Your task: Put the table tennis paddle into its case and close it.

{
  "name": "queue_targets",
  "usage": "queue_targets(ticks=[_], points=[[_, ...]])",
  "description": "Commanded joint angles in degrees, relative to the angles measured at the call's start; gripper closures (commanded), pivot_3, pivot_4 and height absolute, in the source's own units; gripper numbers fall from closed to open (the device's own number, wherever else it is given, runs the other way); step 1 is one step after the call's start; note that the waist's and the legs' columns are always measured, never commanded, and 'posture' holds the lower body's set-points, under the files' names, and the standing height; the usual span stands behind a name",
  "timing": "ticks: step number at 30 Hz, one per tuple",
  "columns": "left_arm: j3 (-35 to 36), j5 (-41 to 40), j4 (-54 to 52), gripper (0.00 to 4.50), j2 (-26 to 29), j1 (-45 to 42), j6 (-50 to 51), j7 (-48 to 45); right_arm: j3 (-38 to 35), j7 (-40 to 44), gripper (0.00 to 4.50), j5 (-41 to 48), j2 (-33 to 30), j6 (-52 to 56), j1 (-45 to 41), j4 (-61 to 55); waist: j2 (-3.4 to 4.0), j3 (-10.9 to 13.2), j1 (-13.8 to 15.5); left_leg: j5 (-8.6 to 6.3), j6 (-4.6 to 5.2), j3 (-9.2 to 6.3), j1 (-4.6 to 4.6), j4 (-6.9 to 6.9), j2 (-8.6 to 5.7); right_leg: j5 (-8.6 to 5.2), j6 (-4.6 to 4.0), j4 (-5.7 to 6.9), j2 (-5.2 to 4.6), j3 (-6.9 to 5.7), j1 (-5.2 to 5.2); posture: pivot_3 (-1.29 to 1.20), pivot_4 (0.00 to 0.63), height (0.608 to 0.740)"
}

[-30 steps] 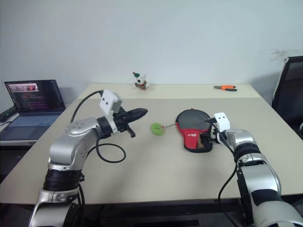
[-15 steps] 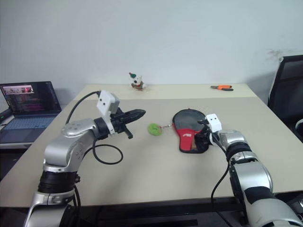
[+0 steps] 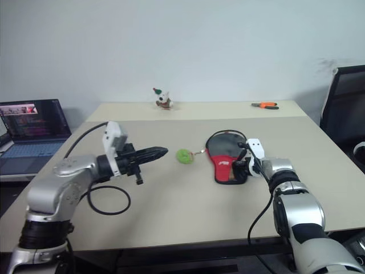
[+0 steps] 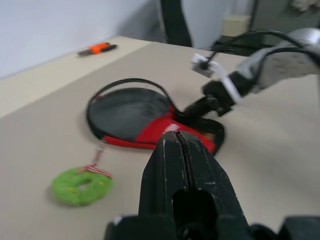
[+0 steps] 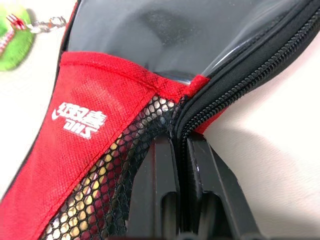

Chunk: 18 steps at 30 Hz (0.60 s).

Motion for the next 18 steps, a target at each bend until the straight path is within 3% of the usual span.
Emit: queue_targets(ticks=[1, 9, 13, 18], points=[[2.62, -5.96, -3.87, 4.50, 3.17, 2.06, 2.29, -4.94, -2.99, 1.59, 4.48, 3.44, 2.54, 4.36, -2.26, -0.66, 0.00, 0.00, -0.14, 0.00, 0.01, 0.02, 0.00, 0.00, 0.01, 0.00, 0.00, 0.00, 0.01, 0.03, -0.01, 0.00, 0.150, 0.740], [2.52, -10.53, -8.31, 4.50, 6.27, 6.52, 3.99, -7.11, -1.32, 4.16, 4.48, 6.56, 10.54, 17.64, 1.81, -13.92, 0.00, 0.00, -0.44, -0.01, 0.02, 0.02, 0.01, -0.01, 0.15, 0.03, -0.06, 0.01, 0.16, 0.06, -0.05, 0.00, 0.150, 0.740], [3.13, -12.43, -11.37, 4.50, 7.41, 9.78, 5.15, -7.21, 0.97, 2.48, 4.48, 8.64, 12.98, 27.62, 9.97, -30.51, 0.00, 0.00, 0.06, -0.01, 0.02, 0.00, -0.02, -0.02, 0.17, 0.03, -0.07, -0.04, 0.16, 0.06, -0.05, 0.00, 0.150, 0.740], [4.12, -13.90, -15.45, 4.50, 9.78, 15.56, 5.40, -7.68, 2.30, -1.61, 4.48, 12.02, 11.44, 41.74, 23.07, -54.55, 0.01, 0.00, 0.75, -0.02, 0.03, -0.06, -0.08, -0.04, 0.14, 0.02, -0.08, -0.10, 0.12, 0.04, -0.07, 0.00, 0.150, 0.740]])
